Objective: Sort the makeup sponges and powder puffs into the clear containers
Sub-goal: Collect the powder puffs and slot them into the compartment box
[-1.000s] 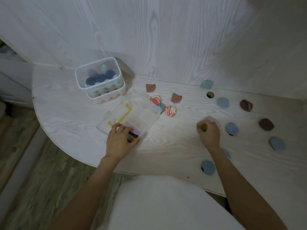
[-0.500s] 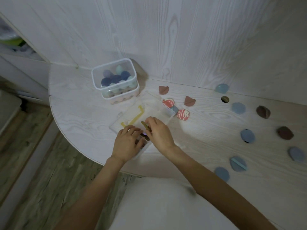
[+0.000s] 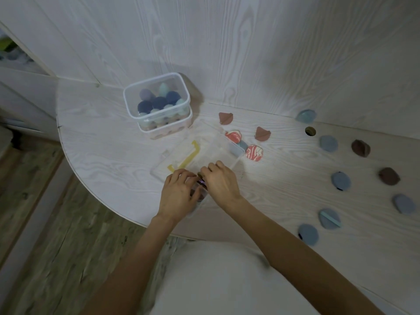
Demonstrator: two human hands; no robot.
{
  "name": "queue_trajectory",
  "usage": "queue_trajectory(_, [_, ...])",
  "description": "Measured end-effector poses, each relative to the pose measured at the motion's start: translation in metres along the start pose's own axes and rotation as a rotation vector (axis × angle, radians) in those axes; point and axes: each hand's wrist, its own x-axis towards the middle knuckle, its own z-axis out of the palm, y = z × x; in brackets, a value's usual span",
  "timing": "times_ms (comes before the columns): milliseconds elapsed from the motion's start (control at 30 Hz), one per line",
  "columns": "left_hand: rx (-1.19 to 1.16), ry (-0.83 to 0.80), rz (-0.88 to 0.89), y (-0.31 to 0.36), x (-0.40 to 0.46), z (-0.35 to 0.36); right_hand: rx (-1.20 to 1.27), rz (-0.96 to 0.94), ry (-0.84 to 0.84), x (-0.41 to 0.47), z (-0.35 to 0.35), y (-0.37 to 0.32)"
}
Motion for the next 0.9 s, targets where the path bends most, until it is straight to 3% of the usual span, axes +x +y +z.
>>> queue_trajectory(100, [-0.009,0.007,0.009,-0.002,0.0,0.0,-0.014,0.012,-0.014,0.003,0.003,-0.001])
queue_trajectory(333, [-0.195,0.073,0.002,-0.001,0.003,-0.006,0.284,0.024,-0.053,-0.015,0.005,0.021])
queue_trajectory(433, [-0.497,0.107,-0.127,0.007,0.021,-0.027,0.458,0.066,0.108,-0.021,-0.009,0.04])
queue_trajectory(500, [-0.744,0.105,-0.25,0.017,0.047,-0.046,0.483,0.2,0.292,-0.021,-0.022,0.065])
queue_trajectory(567, [-0.815,0.056,-0.263,0.025,0.08,-0.06,0.469,0.35,0.373,-0.017,-0.029,0.093])
queue_trajectory(733, [-0.584,-0.192,0.018,0.038,0.175,-0.043,0.402,0.538,0.287,0.002,-0.013,0.147])
queue_trajectory(900, [-0.18,-0.568,0.233,0.05,0.238,0.004,0.311,0.6,-0.161,0.025,0.008,0.152])
